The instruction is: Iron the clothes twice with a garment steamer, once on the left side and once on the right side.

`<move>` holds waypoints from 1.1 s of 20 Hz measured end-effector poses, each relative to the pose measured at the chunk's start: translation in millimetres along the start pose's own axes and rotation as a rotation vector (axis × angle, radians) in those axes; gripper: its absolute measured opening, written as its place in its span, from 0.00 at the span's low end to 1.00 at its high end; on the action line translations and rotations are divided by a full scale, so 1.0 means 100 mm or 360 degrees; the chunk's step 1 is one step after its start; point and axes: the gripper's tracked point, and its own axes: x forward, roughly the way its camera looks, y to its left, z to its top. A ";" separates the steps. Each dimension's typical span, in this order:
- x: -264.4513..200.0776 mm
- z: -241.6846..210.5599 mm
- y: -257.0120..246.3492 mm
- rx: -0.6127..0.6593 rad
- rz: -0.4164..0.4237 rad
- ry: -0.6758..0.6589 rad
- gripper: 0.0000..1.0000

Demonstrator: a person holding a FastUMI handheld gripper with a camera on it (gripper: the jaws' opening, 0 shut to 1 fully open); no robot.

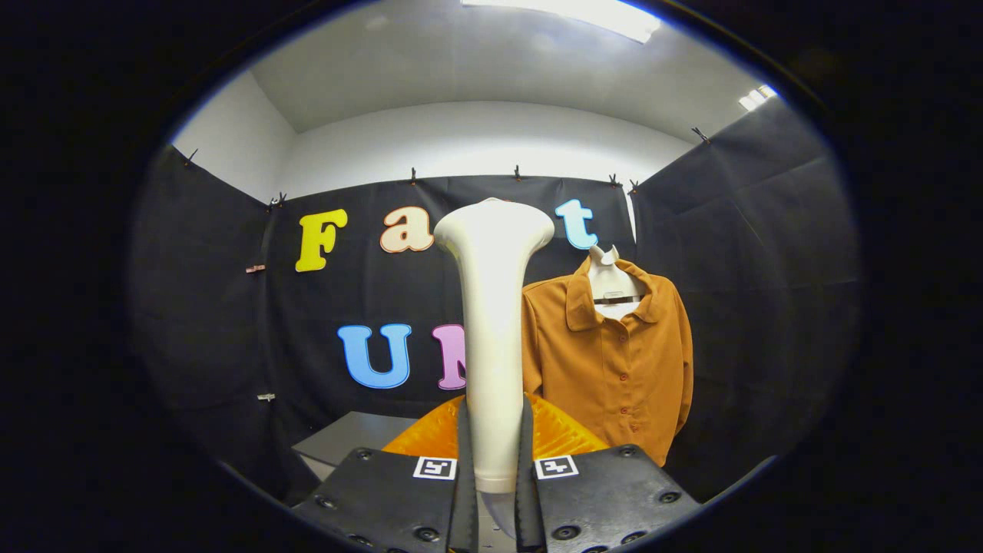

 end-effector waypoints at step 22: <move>0.24 -0.06 -0.07 -0.0028 0.0121 0.0016 0.22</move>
